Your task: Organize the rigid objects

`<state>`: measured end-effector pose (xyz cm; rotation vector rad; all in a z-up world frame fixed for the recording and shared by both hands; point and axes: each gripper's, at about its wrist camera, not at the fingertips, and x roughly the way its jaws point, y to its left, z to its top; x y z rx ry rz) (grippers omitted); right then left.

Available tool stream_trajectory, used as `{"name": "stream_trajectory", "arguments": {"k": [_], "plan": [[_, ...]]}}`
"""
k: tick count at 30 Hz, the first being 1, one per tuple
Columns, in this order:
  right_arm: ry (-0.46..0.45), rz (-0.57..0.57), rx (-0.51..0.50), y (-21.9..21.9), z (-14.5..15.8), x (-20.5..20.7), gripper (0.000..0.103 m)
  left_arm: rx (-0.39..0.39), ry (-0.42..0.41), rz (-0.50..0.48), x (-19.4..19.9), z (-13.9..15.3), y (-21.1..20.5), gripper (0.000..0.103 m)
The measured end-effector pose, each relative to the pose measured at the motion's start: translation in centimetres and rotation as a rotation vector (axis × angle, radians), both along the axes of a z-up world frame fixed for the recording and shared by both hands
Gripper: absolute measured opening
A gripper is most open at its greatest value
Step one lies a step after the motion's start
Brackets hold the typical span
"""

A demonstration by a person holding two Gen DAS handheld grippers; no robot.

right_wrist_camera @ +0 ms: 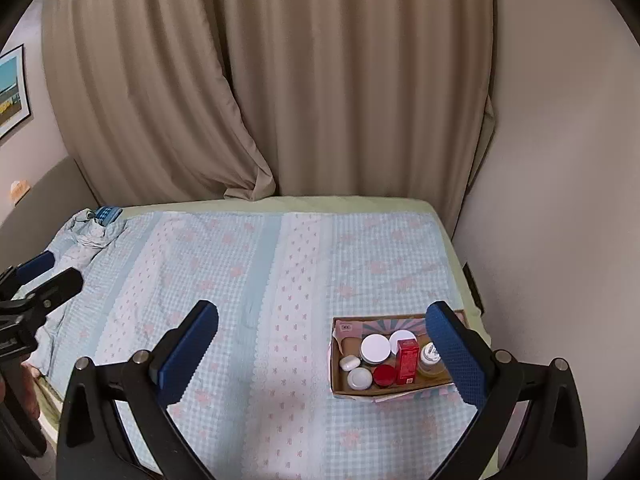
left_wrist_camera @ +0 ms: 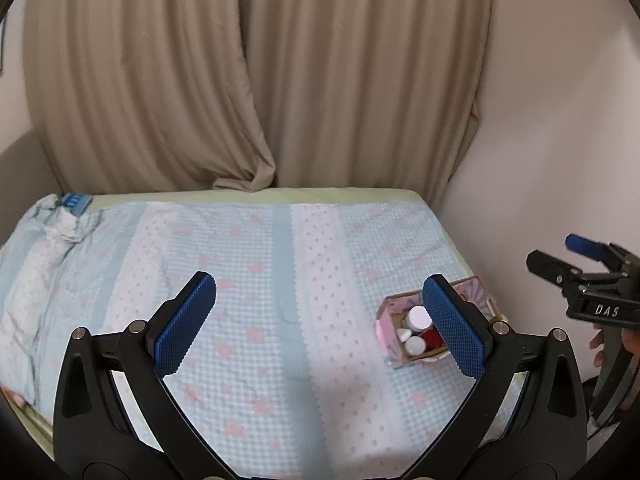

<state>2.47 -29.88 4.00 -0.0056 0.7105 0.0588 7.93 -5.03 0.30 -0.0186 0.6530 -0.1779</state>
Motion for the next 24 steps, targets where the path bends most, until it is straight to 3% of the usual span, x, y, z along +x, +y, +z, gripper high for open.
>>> {"name": "stream_trajectory", "arguments": {"k": [6,24], "plan": [[-0.037,-0.008,-0.017,1.3,0.3,-1.1,0.103,0.001,-0.038,0.021,-1.5,-0.2,1.1,0.103],[-0.044,-0.026,-0.020,1.4,0.3,-1.7,0.103,-0.023,-0.025,0.031,-1.9,-0.1,2.1,0.103]]}}
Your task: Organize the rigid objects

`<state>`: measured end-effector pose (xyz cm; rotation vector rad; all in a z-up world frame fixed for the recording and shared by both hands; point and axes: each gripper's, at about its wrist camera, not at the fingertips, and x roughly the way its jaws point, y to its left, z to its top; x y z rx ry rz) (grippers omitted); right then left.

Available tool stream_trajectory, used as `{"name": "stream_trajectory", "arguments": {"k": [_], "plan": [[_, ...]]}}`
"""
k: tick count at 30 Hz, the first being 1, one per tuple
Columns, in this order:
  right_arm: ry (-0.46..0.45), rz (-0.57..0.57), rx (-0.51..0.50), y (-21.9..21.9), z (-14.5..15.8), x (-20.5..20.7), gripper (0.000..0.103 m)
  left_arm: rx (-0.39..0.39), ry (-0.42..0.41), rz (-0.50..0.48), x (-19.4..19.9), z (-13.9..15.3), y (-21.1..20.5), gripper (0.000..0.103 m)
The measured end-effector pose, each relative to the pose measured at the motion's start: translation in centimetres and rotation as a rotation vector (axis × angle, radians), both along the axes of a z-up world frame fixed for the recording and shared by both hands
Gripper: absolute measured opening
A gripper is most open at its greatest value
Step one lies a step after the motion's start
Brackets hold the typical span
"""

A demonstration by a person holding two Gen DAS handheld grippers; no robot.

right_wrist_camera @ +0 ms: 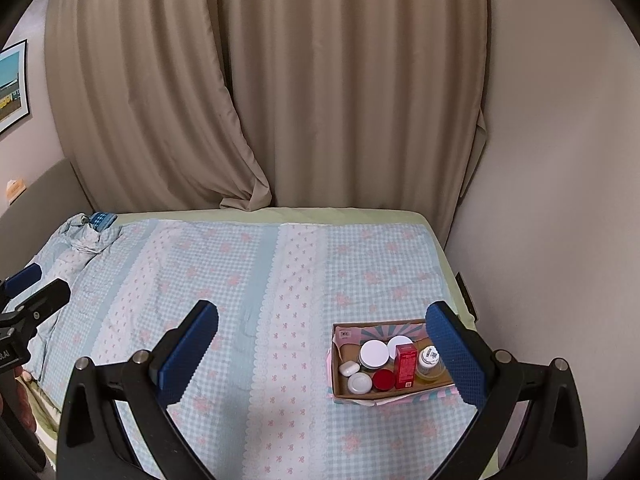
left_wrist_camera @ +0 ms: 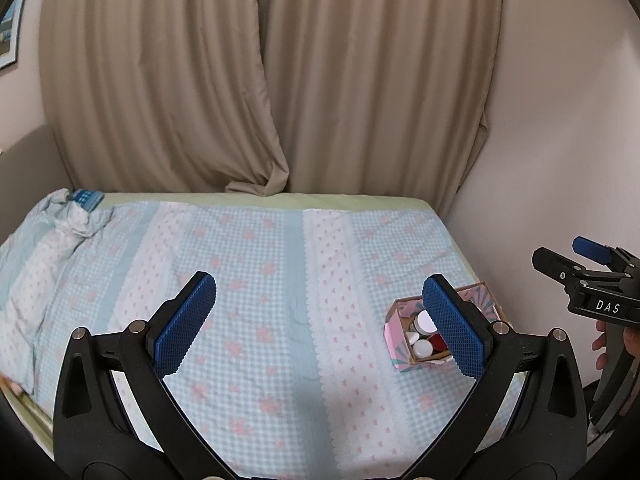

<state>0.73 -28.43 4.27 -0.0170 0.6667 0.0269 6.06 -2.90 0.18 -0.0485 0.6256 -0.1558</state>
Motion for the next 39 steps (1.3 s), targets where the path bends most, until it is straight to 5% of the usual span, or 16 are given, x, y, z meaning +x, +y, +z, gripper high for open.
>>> {"name": "stream_trajectory", "arguments": {"k": [39], "plan": [[-0.013,0.019,0.008,0.5,0.1,0.8,0.103,0.004,-0.029,0.055,-0.8,-0.2,-1.3,0.103]]}}
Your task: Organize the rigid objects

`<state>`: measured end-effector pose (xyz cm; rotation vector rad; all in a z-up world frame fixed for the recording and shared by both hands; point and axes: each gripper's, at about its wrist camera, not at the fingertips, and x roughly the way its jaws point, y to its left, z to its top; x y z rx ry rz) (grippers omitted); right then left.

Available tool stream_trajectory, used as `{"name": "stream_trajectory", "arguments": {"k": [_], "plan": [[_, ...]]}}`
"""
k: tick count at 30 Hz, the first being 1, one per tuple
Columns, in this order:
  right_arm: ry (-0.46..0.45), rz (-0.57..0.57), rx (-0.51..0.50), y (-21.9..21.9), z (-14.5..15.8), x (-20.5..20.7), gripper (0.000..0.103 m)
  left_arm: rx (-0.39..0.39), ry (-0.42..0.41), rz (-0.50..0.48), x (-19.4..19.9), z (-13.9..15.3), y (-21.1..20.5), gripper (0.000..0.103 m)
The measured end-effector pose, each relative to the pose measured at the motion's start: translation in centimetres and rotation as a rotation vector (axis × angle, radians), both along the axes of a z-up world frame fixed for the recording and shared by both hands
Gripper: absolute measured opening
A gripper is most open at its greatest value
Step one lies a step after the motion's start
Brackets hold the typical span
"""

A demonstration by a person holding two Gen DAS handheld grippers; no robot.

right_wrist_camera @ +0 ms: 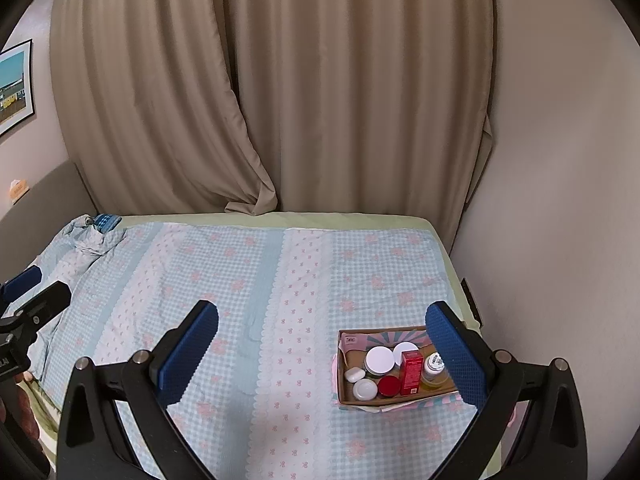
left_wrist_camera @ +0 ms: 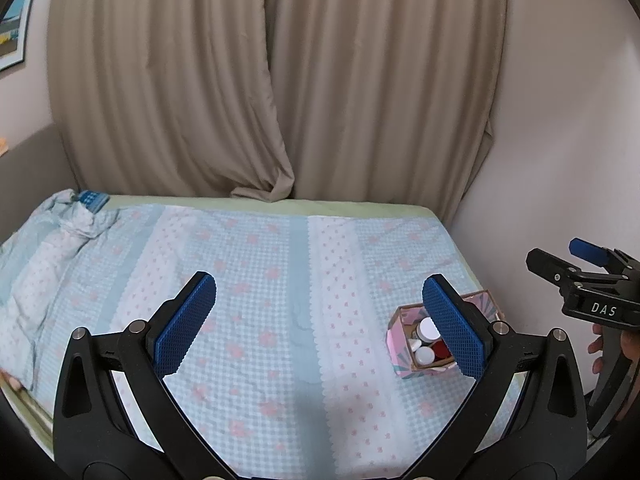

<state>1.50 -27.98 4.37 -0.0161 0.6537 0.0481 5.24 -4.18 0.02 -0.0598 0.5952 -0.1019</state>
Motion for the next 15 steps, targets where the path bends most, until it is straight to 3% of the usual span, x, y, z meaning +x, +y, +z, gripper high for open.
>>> {"name": "stream_trajectory", "arguments": {"k": [7,10,12,15], "plan": [[-0.008,0.009,0.001,0.02,0.05,0.07,0.103,0.055,-0.044,0.041,-0.34,0.45,-0.53,0.103],[-0.010,0.010,-0.001,0.06,0.07,0.06,0.103,0.101,-0.084,0.111,-0.87,0.73,-0.77,0.103],[-0.010,0.010,-0.002,0.10,0.05,0.11,0.103,0.140,-0.084,0.162,-0.74,0.68,-0.83,0.103],[-0.008,0.011,-0.001,0.19,-0.03,0.21,0.103,0.131,-0.069,0.146,-0.46,0.32,-0.51,0.103]]}}
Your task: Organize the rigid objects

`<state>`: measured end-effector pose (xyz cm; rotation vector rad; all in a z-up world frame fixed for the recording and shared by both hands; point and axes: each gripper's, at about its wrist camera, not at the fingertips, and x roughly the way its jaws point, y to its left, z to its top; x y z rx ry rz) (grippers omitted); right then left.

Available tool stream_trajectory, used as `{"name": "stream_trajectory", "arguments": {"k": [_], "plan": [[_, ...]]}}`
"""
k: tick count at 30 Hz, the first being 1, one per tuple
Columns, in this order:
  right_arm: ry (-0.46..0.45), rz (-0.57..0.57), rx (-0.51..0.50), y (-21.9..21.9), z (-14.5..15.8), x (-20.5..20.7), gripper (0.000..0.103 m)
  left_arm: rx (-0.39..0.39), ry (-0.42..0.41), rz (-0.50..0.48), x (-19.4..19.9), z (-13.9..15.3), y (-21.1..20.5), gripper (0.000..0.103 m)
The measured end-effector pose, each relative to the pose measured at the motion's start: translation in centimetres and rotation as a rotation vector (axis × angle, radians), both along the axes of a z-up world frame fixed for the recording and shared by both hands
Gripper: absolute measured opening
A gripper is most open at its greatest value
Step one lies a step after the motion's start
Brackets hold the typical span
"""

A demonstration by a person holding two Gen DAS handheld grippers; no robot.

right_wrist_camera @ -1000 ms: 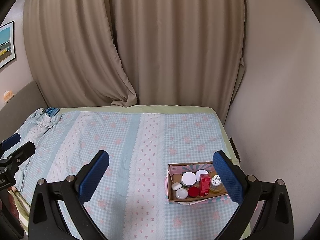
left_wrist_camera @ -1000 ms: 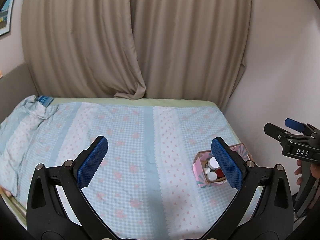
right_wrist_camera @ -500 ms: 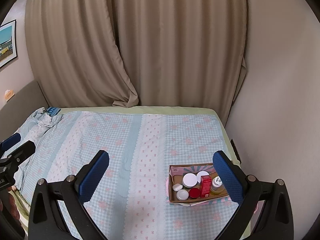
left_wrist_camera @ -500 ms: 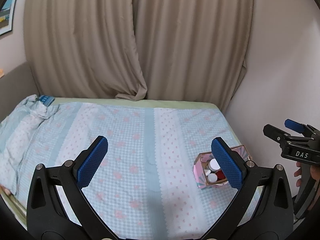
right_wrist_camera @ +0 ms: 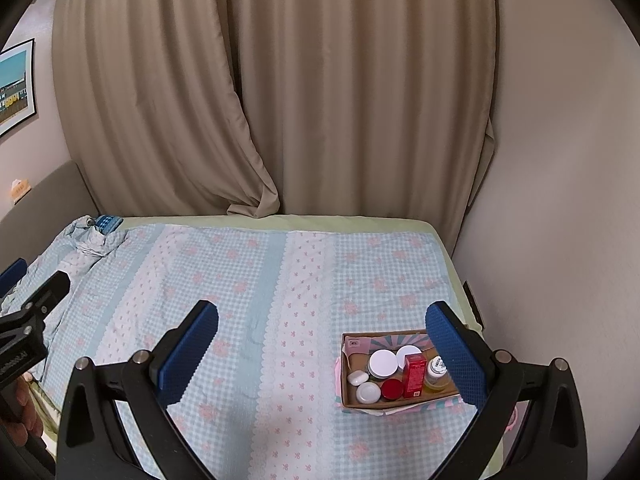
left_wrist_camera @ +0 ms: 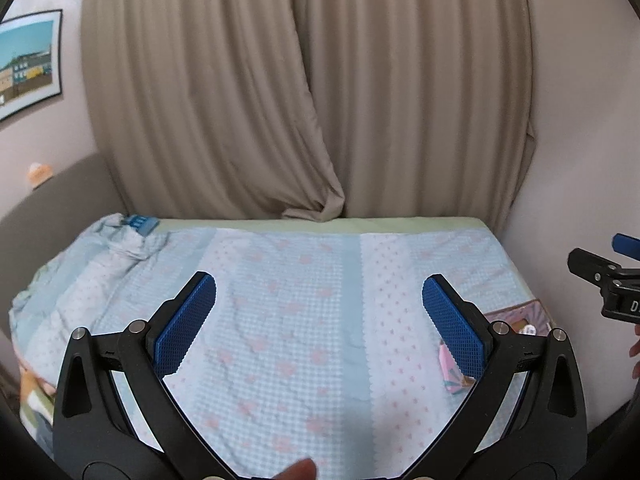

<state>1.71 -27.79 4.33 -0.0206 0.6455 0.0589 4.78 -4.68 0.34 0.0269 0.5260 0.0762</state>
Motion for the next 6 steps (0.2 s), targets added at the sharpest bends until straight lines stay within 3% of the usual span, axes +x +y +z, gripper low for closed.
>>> {"name": "stream_trajectory", "arguments": {"k": [6], "plan": [[0.017,-0.001,0.002,0.4,-0.3,0.5,0.103,-0.050,0.034,-0.026,0.6,-0.8,1.4,0.103]]}}
